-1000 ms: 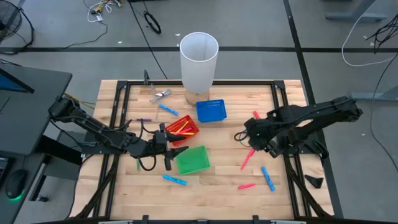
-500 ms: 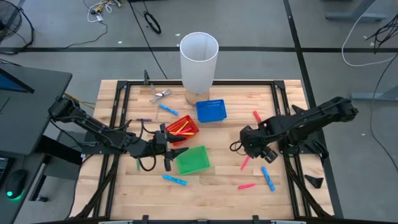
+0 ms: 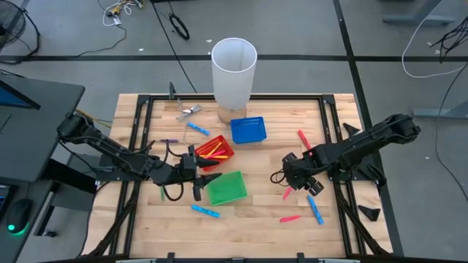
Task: Pick & Place Markers
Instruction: Put the pink marker into the red bin
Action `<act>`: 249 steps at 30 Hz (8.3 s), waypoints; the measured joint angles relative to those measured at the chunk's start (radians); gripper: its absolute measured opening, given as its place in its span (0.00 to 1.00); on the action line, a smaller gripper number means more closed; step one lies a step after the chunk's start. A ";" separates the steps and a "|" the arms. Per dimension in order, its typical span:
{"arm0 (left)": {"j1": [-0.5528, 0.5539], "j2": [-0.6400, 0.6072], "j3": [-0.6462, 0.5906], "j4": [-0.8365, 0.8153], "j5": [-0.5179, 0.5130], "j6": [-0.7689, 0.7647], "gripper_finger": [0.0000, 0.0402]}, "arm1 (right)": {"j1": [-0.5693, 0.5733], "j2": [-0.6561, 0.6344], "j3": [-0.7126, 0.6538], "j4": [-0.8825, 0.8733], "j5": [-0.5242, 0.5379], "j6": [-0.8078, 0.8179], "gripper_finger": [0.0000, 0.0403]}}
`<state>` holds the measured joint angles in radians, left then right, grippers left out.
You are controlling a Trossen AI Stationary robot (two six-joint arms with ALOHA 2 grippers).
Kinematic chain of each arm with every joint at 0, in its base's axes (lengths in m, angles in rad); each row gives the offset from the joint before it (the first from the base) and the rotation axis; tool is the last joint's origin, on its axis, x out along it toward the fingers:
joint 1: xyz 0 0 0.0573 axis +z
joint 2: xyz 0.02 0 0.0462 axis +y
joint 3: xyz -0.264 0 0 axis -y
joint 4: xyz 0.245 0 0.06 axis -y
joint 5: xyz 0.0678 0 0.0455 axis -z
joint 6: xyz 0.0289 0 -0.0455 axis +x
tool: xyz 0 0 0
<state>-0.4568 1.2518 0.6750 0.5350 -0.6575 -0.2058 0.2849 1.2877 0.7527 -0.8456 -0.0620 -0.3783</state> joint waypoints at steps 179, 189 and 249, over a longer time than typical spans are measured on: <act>0.212 0.129 0.376 -0.116 0.363 0.192 0.08 | -0.049 0.032 0.346 0.919 0.151 0.423 0.26; 0.282 0.129 0.376 -0.372 0.363 0.098 0.08 | -0.046 -0.149 0.346 0.728 0.149 0.449 0.31; 0.638 0.602 0.772 -1.513 0.632 -0.159 0.09 | -0.046 -0.225 0.346 0.641 0.151 0.159 0.31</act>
<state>0.1810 1.8534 1.4475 -0.9780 -0.0259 -0.3643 0.2394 1.0622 1.0992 -0.2050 0.0895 -0.2194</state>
